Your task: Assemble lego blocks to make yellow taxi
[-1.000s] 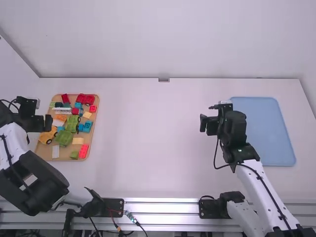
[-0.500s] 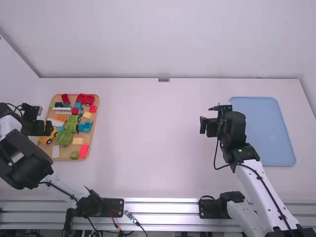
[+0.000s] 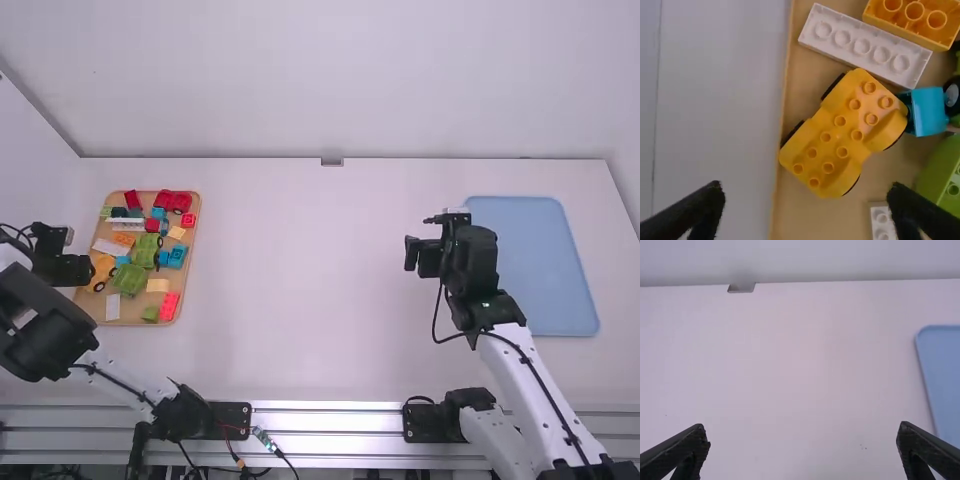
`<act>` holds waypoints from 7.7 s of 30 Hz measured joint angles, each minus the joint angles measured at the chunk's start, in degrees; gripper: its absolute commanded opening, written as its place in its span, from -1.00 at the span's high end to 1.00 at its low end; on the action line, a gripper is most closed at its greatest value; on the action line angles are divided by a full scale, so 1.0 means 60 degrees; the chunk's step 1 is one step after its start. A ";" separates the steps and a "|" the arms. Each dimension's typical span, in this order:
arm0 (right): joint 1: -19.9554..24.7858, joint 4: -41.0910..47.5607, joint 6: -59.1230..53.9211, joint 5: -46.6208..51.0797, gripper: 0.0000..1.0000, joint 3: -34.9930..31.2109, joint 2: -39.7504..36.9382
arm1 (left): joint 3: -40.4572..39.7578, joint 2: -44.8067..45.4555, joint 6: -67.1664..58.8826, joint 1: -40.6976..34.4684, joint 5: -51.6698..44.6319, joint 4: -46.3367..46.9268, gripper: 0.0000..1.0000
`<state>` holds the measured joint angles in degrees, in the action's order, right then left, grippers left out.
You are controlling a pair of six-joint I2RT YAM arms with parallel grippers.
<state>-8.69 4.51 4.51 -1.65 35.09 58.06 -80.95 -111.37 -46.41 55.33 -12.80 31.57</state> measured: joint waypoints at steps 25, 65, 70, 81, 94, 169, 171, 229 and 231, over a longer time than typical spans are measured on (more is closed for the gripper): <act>0.0000 0.0025 0.0025 0.0007 -0.98 0.0000 0.0000 | 0.1173 -0.0004 -0.0623 -0.0018 -0.0120 -0.1643 -0.84; 0.0000 -0.0084 0.0219 0.0011 -0.98 0.0000 0.0000 | 0.1035 -0.1027 -0.0998 -0.0503 -0.0321 -0.1708 -0.95; 0.0004 -0.0051 0.0219 0.0007 -0.98 0.0000 0.0000 | 0.1035 -0.1027 -0.0994 -0.0634 -0.0306 -0.1657 -0.85; 0.0000 0.0011 0.0204 0.0004 -0.98 0.0000 0.0000 | 0.1035 -0.1027 -0.1024 -0.0634 -0.0364 -0.1439 -0.27; -0.0470 -0.0073 0.0062 0.0033 -0.98 0.0000 0.0000 | 0.0998 -0.1027 -0.1024 -0.0634 -0.0466 -0.1628 -0.04; -0.0678 -0.0098 -0.0747 0.0058 -0.98 0.0000 0.0000 | -0.0117 0.0189 -0.2994 -1.1446 -0.0597 0.1486 0.35; -0.0678 -0.0076 -0.0750 0.0066 -0.98 0.0000 0.0000 | 0.0102 0.0189 -0.3115 -1.1464 -0.0903 0.1198 0.41; -0.0678 -0.0616 -0.1610 -0.0940 -0.98 0.0000 0.0000 | -0.0127 -0.0863 -0.2907 -1.2386 -0.0331 0.1260 -0.98; -0.0678 -0.0962 -0.2073 -0.1300 -0.98 0.0000 0.0000 | -0.0780 -0.0841 -0.2860 -1.2251 -0.0372 0.1770 -0.98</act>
<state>-12.75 -1.26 -7.92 -9.45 35.09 58.06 -85.62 -116.42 -63.57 -18.17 -15.03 42.19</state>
